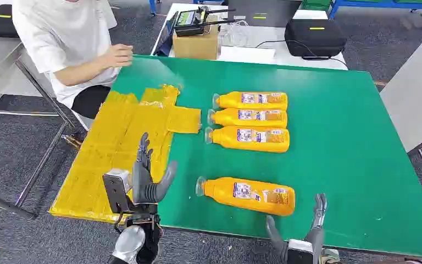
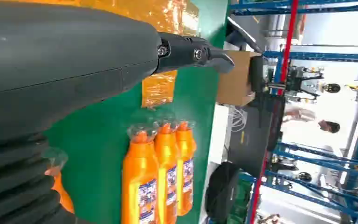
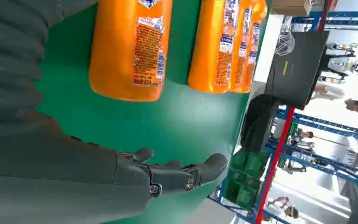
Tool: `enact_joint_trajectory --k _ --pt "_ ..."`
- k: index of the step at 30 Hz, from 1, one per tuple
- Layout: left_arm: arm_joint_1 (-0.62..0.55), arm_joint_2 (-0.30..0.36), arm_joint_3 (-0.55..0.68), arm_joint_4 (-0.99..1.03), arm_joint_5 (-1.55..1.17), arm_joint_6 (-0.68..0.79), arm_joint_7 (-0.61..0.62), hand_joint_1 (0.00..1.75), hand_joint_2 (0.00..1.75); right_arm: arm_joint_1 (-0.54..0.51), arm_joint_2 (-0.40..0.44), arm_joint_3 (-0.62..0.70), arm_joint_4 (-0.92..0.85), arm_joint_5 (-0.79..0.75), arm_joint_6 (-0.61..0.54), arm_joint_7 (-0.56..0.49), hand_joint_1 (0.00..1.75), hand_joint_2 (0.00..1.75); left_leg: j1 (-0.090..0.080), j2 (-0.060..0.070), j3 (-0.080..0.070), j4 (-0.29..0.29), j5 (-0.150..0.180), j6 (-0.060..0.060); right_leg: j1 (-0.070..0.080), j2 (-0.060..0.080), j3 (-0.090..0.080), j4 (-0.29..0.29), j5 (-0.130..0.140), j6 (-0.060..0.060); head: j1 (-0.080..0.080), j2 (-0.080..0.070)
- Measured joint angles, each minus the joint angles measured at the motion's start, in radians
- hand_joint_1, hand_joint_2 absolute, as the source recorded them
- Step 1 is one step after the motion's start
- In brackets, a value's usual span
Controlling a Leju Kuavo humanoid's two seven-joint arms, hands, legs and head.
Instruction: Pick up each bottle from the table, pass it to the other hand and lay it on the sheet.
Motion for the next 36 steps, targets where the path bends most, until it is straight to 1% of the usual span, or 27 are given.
enact_joint_trajectory --k 14,17,19,21,36 --pt "-0.005 0.0 0.0 0.013 -0.01 0.0 0.015 0.0 1.75 -0.009 -0.003 0.019 0.008 0.001 -0.011 0.006 0.0 1.75 0.0 0.0 0.0 0.0 0.0 0.0 0.0 0.0 0.0 0.0 0.0 0.0 0.0 0.0" --pt "-0.006 0.0 0.001 0.016 -0.011 -0.001 0.015 0.0 1.75 -0.015 -0.008 0.027 0.014 0.078 -0.064 0.012 0.0 1.75 0.0 0.0 0.0 0.0 0.0 0.0 0.0 0.0 0.0 0.0 0.0 0.0 0.0 0.0" --pt "-0.006 0.0 0.001 0.017 -0.013 -0.002 0.015 0.0 1.75 -0.02 -0.018 0.042 0.017 0.165 -0.104 0.037 0.0 1.75 0.0 0.0 0.0 0.0 0.0 0.0 0.0 0.0 0.0 0.0 0.0 0.0 0.0 0.0" --pt "-0.007 0.0 0.001 0.018 -0.016 -0.003 0.015 0.0 1.75 -0.028 -0.029 0.053 0.021 0.198 -0.118 0.05 0.0 1.75 0.0 0.0 0.0 0.0 0.0 0.0 0.0 0.0 0.0 0.0 0.0 0.0 0.0 0.0" --pt "-0.009 0.0 0.001 0.018 -0.019 -0.003 0.015 0.0 1.75 -0.037 -0.063 0.074 0.03 0.2 -0.124 0.058 0.0 1.75 0.0 0.0 0.0 0.0 0.0 0.0 0.0 0.0 0.0 0.0 0.0 0.0 0.0 0.0"
